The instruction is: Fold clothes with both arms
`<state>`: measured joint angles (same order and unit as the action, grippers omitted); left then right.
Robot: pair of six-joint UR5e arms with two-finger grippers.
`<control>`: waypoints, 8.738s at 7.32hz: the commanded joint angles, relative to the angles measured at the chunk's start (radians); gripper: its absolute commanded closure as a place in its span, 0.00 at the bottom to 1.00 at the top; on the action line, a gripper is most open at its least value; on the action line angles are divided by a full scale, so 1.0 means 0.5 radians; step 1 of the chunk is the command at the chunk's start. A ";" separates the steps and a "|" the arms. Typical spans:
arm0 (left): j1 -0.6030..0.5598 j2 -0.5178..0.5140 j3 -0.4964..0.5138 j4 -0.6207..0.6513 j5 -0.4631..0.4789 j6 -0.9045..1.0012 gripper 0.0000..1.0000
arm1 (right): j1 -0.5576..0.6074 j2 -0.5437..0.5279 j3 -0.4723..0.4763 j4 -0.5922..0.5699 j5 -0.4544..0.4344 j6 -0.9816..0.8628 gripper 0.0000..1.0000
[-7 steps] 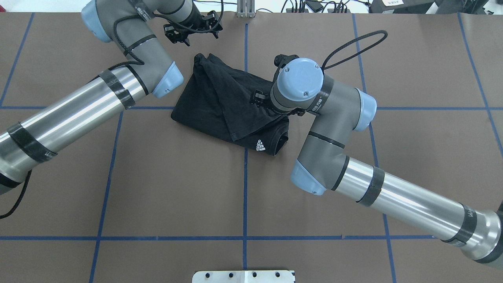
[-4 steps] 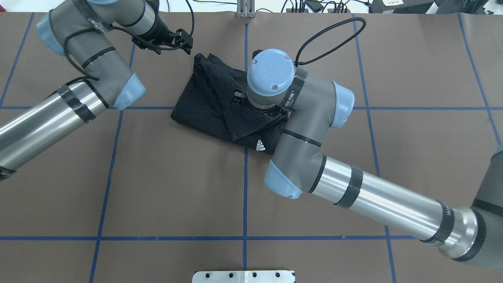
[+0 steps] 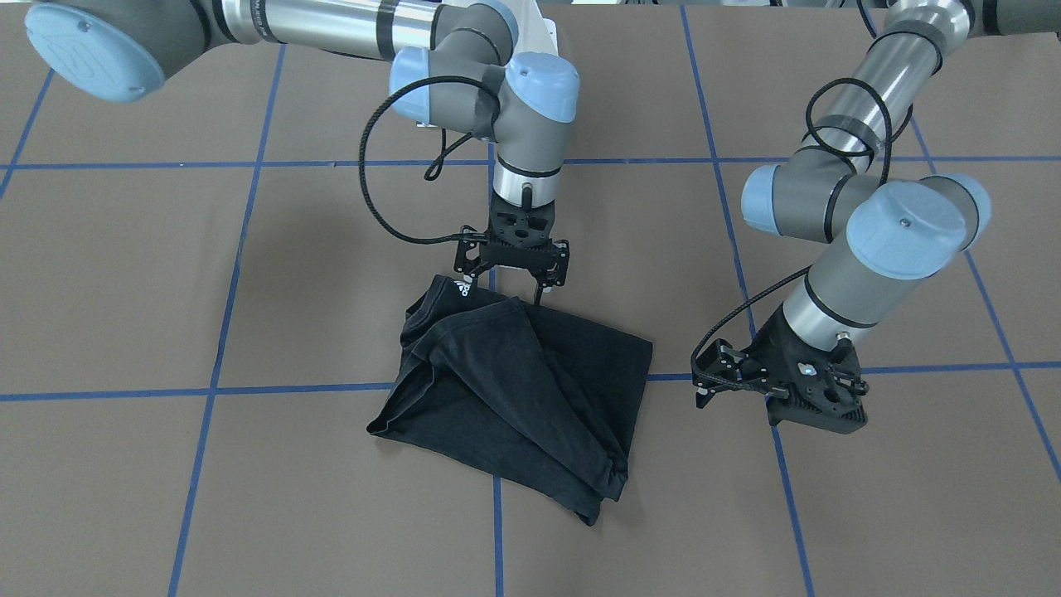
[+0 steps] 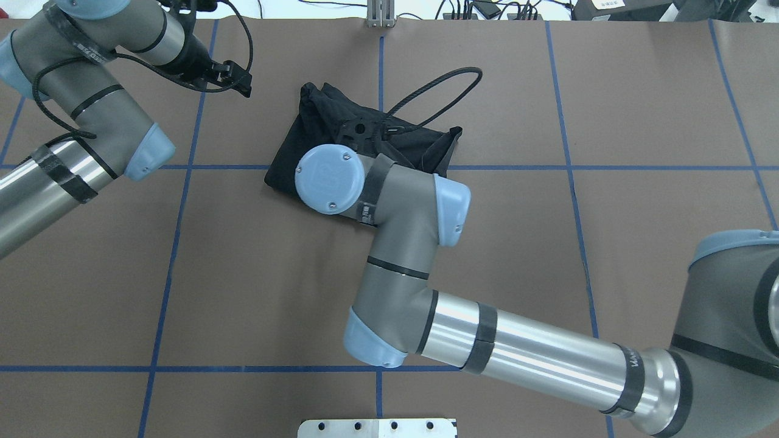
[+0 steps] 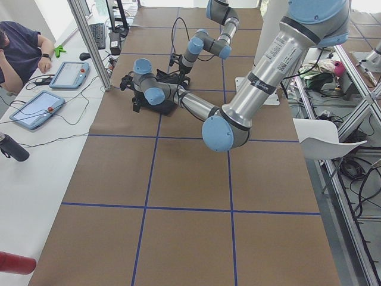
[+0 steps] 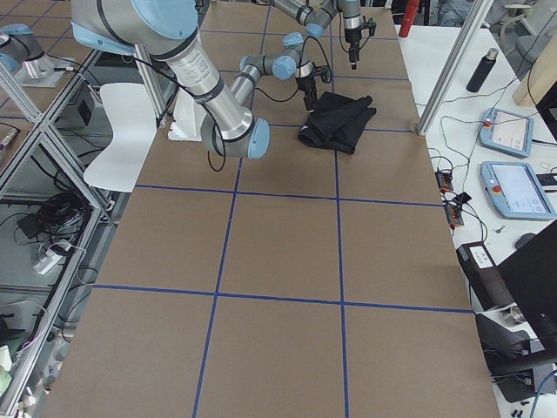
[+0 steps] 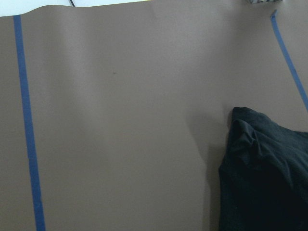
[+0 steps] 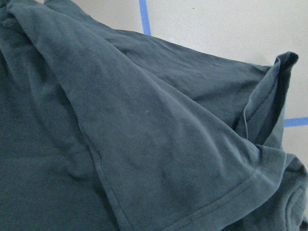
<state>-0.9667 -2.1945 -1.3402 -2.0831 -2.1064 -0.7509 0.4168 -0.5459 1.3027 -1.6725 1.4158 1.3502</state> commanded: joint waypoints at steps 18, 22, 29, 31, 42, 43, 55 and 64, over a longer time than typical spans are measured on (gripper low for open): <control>-0.002 0.036 -0.029 -0.019 0.004 -0.023 0.00 | 0.433 -0.009 -0.441 0.140 -0.147 -1.175 1.00; -0.002 0.036 -0.029 -0.019 0.001 -0.023 0.00 | 0.565 -0.003 -0.639 0.381 0.094 -1.206 0.00; -0.002 0.051 -0.029 -0.019 0.001 -0.008 0.00 | 0.296 0.177 -0.623 0.363 0.289 -1.019 0.00; -0.002 0.072 -0.029 -0.019 0.000 -0.002 0.00 | 0.201 0.181 -0.620 0.360 0.157 -1.010 0.01; 0.001 0.079 -0.029 -0.022 0.004 -0.011 0.00 | 0.157 0.310 -0.633 0.093 0.003 -1.040 1.00; 0.001 0.079 -0.029 -0.022 0.004 -0.014 0.00 | 0.182 0.310 -0.633 0.093 0.003 -1.044 1.00; -0.060 0.079 -0.053 0.000 -0.036 0.011 0.00 | 0.795 0.270 -0.888 0.435 0.855 -1.371 0.00; -0.962 1.185 -0.513 0.380 -0.288 1.324 0.00 | 1.423 -1.167 0.579 -0.054 1.505 -2.361 0.00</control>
<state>-1.3823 -1.6941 -1.5737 -1.9132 -2.2303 -0.1075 1.0582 -1.0180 1.5529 -1.7058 2.1044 0.2731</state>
